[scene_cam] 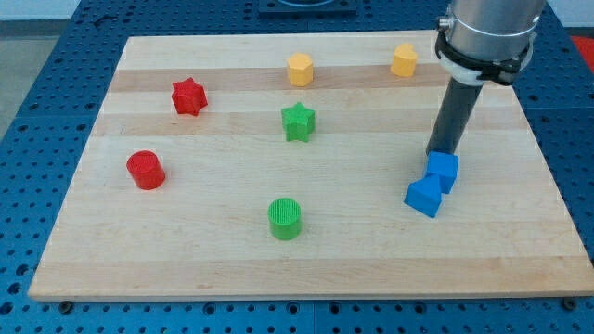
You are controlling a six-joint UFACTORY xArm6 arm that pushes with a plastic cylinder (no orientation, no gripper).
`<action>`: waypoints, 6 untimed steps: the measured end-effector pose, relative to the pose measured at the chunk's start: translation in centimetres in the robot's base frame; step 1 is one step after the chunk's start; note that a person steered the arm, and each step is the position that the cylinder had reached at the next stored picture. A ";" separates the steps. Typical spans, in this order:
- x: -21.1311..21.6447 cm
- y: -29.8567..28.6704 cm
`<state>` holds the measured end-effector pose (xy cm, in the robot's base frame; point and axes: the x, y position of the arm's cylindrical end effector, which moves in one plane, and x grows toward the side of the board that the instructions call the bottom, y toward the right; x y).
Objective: Point at the green star
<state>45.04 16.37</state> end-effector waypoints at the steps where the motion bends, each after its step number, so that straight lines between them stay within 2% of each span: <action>1: -0.6 0.0; 3: -7.0 -0.5; 4: -10.2 -3.2; 6: -11.0 -14.4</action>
